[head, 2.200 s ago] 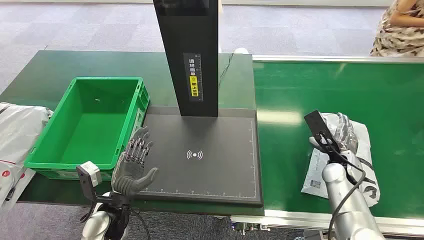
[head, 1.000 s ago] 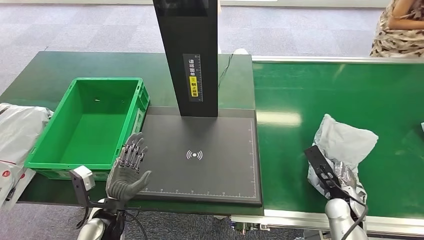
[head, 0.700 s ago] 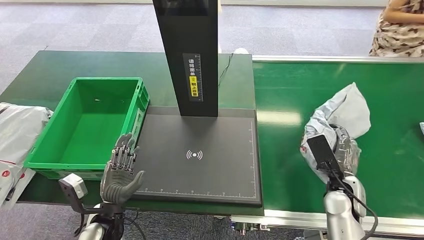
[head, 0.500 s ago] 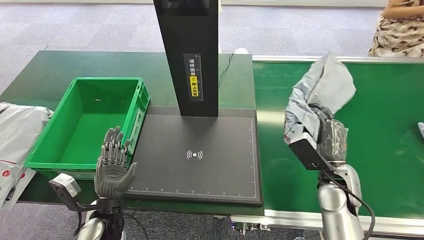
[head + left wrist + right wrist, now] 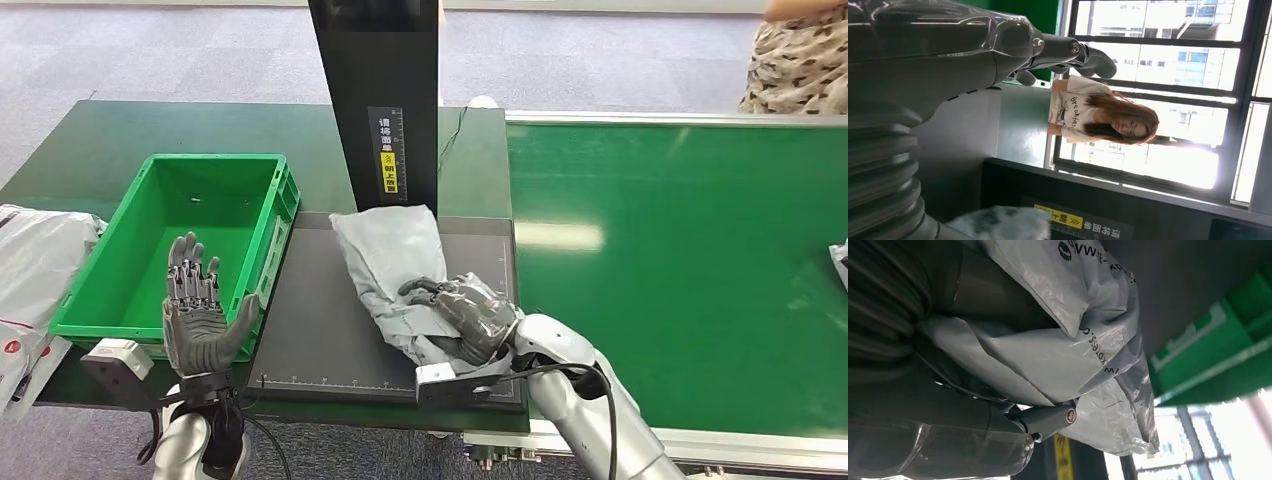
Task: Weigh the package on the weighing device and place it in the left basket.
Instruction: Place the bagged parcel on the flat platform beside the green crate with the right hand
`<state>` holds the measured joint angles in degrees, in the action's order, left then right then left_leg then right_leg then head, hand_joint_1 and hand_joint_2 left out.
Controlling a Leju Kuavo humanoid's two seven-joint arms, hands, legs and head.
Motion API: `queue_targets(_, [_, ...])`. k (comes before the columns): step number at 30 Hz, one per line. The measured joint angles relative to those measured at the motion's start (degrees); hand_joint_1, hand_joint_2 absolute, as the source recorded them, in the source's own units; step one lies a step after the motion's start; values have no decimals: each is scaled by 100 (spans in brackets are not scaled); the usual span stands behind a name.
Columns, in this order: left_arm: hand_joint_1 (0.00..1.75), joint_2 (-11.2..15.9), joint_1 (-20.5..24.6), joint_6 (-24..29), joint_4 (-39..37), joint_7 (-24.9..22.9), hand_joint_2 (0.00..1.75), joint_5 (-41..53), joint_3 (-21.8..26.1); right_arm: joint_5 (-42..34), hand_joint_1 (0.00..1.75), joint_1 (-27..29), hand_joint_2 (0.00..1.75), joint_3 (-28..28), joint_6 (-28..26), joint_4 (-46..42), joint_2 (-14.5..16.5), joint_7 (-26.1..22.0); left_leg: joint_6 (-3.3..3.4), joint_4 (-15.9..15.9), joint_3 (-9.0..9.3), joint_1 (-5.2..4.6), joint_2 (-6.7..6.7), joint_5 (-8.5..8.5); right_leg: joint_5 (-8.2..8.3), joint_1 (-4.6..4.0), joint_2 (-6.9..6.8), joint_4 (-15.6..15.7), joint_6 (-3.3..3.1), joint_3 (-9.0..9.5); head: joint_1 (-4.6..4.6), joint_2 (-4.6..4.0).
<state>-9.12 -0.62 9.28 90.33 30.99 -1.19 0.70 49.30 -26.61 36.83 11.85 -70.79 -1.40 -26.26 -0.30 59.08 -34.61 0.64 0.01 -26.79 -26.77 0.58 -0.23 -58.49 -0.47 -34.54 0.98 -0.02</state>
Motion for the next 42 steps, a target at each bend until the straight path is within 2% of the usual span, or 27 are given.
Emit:
queue_targets(6, [0, 83, -18, -39, 2, -128, 175, -175, -3, -158, 175, -610, 175, 853, 344, 995, -9, 446, 0, 2, 4, 0, 1, 0, 1, 0, 0, 1, 0, 1, 0, -1])
queue_targets(7, [0, 95, -19, -48, 2, -143, 175, -186, -7, -225, 168, -679, 175, 946, 294, 1110, -11, 476, 0, 2, 5, 0, 1, 0, 1, 0, 1, 1, 0, 1, 0, -1])
queue_targets(10, [0, 123, -20, -71, 1, -174, 175, -198, -27, -427, 38, -787, 175, 1115, -64, 1326, -20, 472, 0, 2, 6, 0, 2, 0, 1, 0, 2, 1, -1, 1, -1, -1])
queue_targets(11, [0, 129, -22, -78, 1, -178, 175, -195, -32, -492, 1, -796, 175, 1140, -225, 1353, -26, 456, 0, 2, 6, 0, 2, 0, 1, 0, 2, 1, -1, 1, -1, -1])
queue_targets(14, [0, 146, -28, -100, 0, -184, 175, -148, -51, -733, 0, -787, 175, 1159, -631, 1281, -58, 353, 0, 2, 6, 0, 2, 0, 1, 0, 3, 1, -1, 0, 0, -1])
queue_targets(19, [0, 180, -32, -185, -22, -184, 175, -43, -114, -1478, 0, -636, 175, 979, -813, 753, -130, -18, 0, 2, 5, 0, 2, 0, 1, 0, 3, 1, -1, -1, 0, -1])
queue_targets(26, [0, 290, -48, -692, -73, -191, 175, 128, -304, -3055, 0, -221, 175, 197, -527, 56, -133, -386, 0, 2, 3, 0, 1, -1, 0, 1, 2, 4, 0, -1, 0, 0])
queue_targets(29, [0, 375, -41, -961, -118, -200, 175, 444, -462, -3364, 0, 38, 175, -185, -445, -180, -102, -496, 1, 2, 4, -1, 1, -1, 0, 1, 1, 4, 0, 0, 0, 1])
queue_targets(32, [0, 472, -22, -1057, -177, -147, 175, 1016, -638, -3181, 0, 270, 175, -504, -720, -368, -81, -474, 0, 2, 4, -1, 1, -1, 0, 1, 2, 4, 0, 0, -1, -1])
queue_targets(37, [0, 582, 84, -781, -304, -78, 175, 2441, -934, -2962, 0, 622, 175, -1055, -1158, -610, 14, -315, 0, 2, 5, -1, 1, -1, 0, 1, 1, 4, 0, -2, 0, -1])
queue_targets(40, [0, 624, 357, -565, -462, -183, 175, 3306, -1132, -2969, 0, 784, 175, -1381, -1200, -779, 102, -223, 0, 2, 4, -1, -2, 0, 1, 1, 0, 3, 0, -1, 1, -1])
queue_targets(42, [0, 658, 617, -257, -643, -438, 175, 4080, -1290, -2944, 0, 852, 175, -1570, -1242, -881, 170, -153, 0, 2, 5, -1, -1, 0, 2, 1, 0, 2, -2, -1, 0, -1])
